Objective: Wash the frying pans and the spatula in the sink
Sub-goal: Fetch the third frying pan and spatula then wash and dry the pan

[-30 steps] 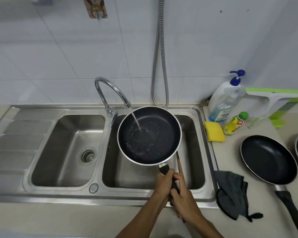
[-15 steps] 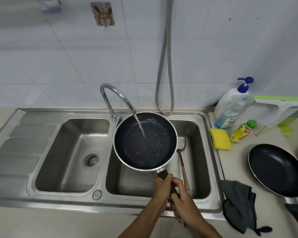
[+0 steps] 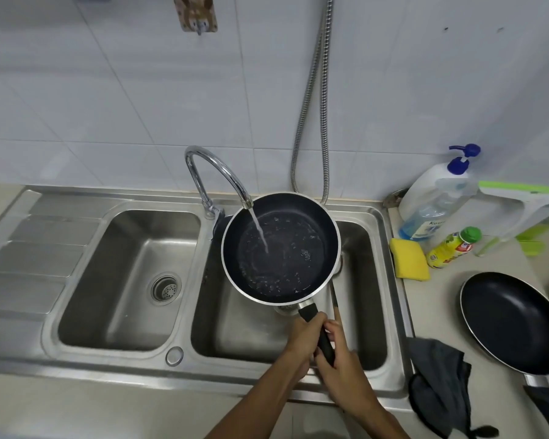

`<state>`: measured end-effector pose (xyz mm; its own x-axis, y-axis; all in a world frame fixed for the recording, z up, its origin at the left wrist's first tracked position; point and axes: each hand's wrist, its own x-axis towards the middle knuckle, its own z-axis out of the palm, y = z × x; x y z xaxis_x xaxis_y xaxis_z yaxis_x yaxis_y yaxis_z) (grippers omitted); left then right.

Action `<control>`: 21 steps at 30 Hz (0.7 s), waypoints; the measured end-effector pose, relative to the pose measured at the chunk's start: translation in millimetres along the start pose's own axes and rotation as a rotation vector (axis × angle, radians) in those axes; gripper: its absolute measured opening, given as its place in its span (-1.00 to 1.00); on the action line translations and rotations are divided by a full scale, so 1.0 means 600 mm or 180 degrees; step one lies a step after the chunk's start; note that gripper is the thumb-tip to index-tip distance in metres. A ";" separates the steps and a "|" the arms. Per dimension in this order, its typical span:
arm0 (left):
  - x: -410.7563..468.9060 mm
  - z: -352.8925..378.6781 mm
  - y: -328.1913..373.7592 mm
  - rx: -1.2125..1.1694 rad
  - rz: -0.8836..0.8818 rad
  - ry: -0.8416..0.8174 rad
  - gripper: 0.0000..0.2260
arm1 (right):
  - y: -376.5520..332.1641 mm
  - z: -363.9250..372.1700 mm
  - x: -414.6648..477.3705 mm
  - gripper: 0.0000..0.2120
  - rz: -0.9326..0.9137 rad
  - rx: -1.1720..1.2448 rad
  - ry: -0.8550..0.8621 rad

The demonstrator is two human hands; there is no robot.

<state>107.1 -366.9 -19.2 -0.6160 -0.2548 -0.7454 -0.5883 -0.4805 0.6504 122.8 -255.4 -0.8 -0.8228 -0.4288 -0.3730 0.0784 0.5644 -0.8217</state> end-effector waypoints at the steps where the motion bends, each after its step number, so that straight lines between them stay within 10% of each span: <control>1: 0.000 0.000 0.000 0.0029 -0.0038 -0.0044 -0.90 | 0.000 -0.001 -0.001 -0.48 0.0011 -0.0037 0.0003; 21: 0.010 0.032 -0.007 -0.0729 -0.0580 -0.0754 -0.51 | -0.041 -0.022 -0.042 -0.28 -0.0083 -0.1692 0.0077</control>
<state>95.9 -349.9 -23.5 -0.6319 0.0407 -0.7740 -0.5836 -0.6822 0.4405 134.3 -249.1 34.8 -0.8339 -0.4345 -0.3402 -0.2331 0.8361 -0.4965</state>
